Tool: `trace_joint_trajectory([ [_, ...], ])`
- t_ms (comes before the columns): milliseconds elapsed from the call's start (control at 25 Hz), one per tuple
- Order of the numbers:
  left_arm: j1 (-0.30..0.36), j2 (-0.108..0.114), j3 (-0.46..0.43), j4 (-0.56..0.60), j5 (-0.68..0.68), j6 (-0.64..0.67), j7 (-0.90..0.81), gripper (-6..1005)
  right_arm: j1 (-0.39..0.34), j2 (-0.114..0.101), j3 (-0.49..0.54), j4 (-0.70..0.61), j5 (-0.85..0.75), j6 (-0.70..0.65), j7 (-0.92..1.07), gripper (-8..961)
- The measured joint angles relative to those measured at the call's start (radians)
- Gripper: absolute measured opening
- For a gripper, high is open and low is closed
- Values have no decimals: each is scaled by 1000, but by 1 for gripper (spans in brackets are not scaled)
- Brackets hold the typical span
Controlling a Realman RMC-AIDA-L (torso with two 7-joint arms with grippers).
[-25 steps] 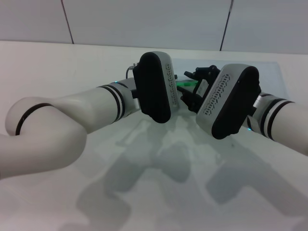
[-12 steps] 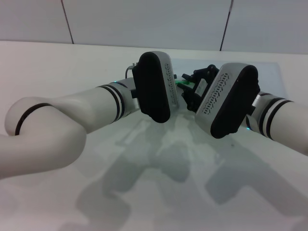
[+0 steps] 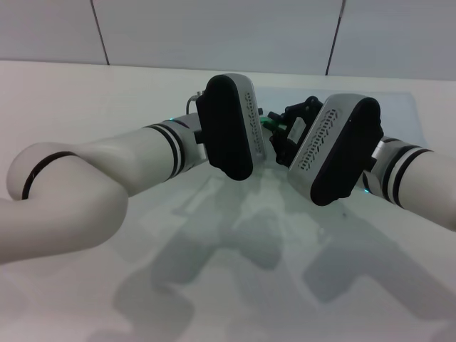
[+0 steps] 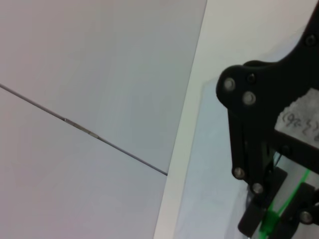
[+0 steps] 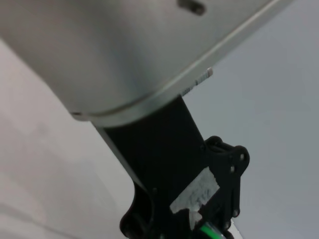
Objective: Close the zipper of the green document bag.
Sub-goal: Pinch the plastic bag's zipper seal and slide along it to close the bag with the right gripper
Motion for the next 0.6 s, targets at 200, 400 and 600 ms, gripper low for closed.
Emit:
trace_joint_trajectory([
  [200, -1, -1, -1, 1, 0, 0, 0, 55, -3, 0, -7, 3, 0, 32, 0, 91],
  [400, 0, -1, -1, 1, 0, 0, 0, 54, -6, 0, -8, 4, 0, 43, 0, 98],
  [600, -1, -1, -1, 2, 0, 0, 0, 54, -3, 1, -8, 23, 0, 52, 0, 101],
])
